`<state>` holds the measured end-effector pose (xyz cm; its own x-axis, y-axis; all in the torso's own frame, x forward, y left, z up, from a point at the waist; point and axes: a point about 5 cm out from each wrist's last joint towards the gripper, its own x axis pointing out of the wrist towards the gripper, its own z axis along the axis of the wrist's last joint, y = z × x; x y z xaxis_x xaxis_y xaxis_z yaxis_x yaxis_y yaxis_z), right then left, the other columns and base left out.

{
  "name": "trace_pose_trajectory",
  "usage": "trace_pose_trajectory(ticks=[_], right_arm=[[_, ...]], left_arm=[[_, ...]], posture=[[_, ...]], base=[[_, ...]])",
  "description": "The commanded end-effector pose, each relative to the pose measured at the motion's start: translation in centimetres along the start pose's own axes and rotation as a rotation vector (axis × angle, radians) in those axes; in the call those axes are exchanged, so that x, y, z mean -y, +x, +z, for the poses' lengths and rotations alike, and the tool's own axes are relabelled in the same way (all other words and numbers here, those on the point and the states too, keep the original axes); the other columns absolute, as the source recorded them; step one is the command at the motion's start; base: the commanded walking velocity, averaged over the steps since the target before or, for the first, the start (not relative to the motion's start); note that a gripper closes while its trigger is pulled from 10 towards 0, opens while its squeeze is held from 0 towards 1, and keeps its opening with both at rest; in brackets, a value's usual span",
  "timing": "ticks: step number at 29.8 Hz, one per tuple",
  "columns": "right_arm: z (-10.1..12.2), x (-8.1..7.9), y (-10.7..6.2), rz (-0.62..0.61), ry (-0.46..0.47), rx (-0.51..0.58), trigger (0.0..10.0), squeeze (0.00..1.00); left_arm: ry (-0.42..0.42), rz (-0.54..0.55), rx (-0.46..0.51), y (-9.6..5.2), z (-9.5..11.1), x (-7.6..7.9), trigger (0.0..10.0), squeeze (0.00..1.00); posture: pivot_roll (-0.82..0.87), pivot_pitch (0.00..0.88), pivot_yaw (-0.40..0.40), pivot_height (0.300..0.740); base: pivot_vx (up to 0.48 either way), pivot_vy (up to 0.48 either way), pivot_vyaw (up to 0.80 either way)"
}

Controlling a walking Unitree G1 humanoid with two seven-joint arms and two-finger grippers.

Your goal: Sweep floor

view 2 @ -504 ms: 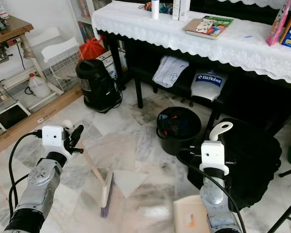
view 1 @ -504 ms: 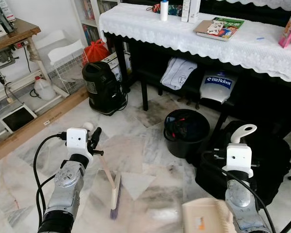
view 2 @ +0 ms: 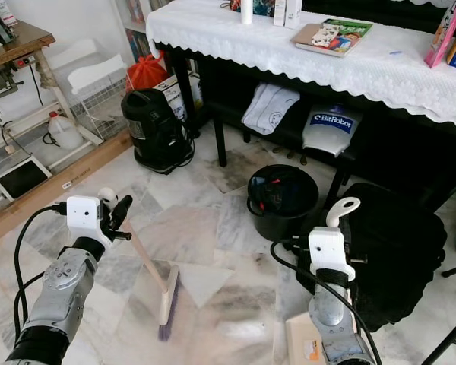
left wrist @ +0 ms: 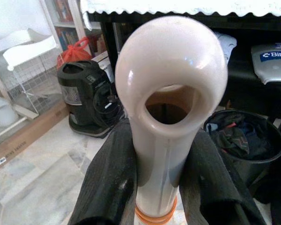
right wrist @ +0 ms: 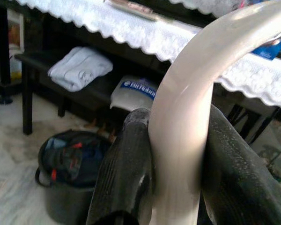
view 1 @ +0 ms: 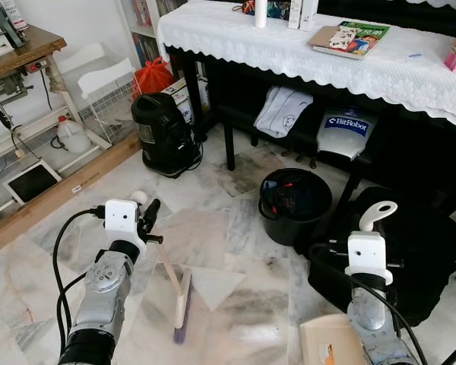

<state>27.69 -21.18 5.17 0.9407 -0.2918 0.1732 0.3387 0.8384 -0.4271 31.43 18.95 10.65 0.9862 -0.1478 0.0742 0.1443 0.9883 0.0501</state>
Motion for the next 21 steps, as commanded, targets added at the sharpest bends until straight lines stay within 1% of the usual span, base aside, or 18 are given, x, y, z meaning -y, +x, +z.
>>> trace_pose_trajectory(ticks=[1, 4, 8, 11, 14, 16, 18, 21], right_arm=[[0.2, -0.4, -0.1, 0.022, -0.025, 0.024, 10.0, 0.00], [-0.1, -0.6, -0.2, 0.027, -0.047, 0.019, 10.0, 0.00], [-0.4, -0.9, -0.3, 0.023, -0.064, 0.008, 10.0, 0.00], [-0.4, -1.1, -0.3, 0.028, -0.078, 0.014, 10.0, 0.00], [-0.4, -1.4, -0.5, 0.034, -0.101, 0.028, 10.0, 0.00], [-0.5, -1.7, -0.8, 0.052, -0.140, 0.041, 10.0, 0.00], [-0.8, -1.9, -1.2, 0.055, -0.157, 0.040, 10.0, 0.00], [-1.1, -2.1, -1.5, 0.056, -0.190, 0.037, 10.0, 0.00]], left_arm=[[0.015, 0.004, 0.019, 0.0, 0.7, -0.8, 10.0, 0.00], [0.009, -0.011, 0.003, -0.1, 0.6, -0.9, 10.0, 0.00], [-0.007, -0.055, -0.025, -0.1, 0.3, -0.4, 10.0, 0.00], [-0.036, -0.058, -0.040, -0.1, 0.2, -0.4, 10.0, 0.00], [-0.086, -0.031, -0.048, -0.1, 0.1, -0.8, 10.0, 0.00], [-0.124, -0.013, -0.057, -0.1, 0.0, -1.1, 10.0, 0.00], [-0.157, -0.009, -0.070, -0.1, -0.1, -1.2, 10.0, 0.00], [-0.178, -0.006, -0.073, -0.1, -0.2, -1.3, 10.0, 0.00]], posture=[[0.06, 0.117, 0.131, 0.740], [0.06, 0.117, 0.136, 0.740], [0.07, 0.116, 0.142, 0.740], [0.07, 0.119, 0.145, 0.740], [0.07, 0.118, 0.146, 0.740], [0.07, 0.118, 0.146, 0.740], [0.07, 0.121, 0.147, 0.740], [0.07, 0.122, 0.148, 0.740]], base=[[0.000, 0.000, 0.00], [0.000, 0.000, 0.00], [0.000, 0.000, 0.00], [0.000, 0.000, 0.00], [0.000, 0.000, 0.00], [0.000, 0.000, 0.00], [0.000, 0.000, 0.00], [0.000, 0.000, 0.00]])
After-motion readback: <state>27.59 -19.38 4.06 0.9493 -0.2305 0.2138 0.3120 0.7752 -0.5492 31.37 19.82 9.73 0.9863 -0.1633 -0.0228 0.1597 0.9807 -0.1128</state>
